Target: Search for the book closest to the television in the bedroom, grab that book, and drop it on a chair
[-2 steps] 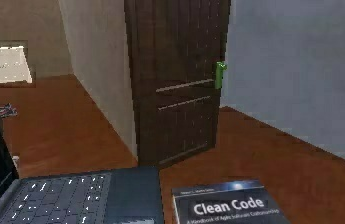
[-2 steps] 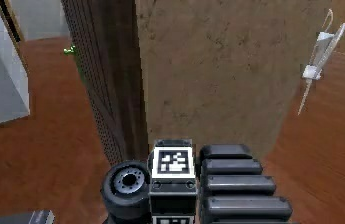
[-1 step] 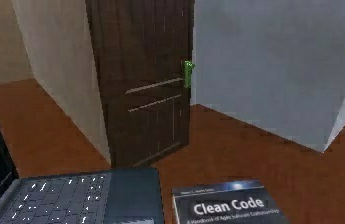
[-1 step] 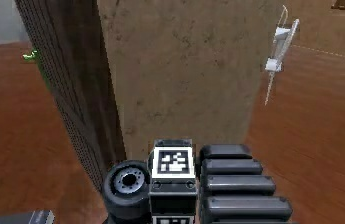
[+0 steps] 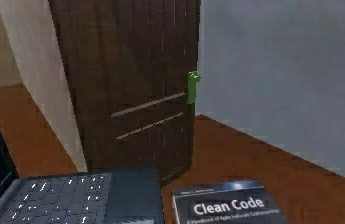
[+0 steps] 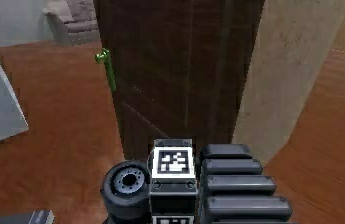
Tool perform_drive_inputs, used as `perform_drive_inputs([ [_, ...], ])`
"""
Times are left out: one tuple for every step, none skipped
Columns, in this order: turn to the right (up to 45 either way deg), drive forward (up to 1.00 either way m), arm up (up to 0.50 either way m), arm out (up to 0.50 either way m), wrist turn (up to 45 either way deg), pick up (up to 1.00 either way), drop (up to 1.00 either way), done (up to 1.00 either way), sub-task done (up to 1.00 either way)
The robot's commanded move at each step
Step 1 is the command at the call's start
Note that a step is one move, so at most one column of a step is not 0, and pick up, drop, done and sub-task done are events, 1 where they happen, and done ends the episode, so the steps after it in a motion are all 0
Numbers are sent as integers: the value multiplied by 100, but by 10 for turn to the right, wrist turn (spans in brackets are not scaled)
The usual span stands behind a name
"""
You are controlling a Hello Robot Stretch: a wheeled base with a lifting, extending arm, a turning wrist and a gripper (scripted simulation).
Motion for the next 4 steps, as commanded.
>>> perform_drive_inputs([
  [450,0,0,0,0,0,0,0,0],
  [30,0,0,0,0,0,0,0,0],
  [0,15,0,0,0,0,0,0,0],
  [0,85,0,0,0,0,0,0,0],
])
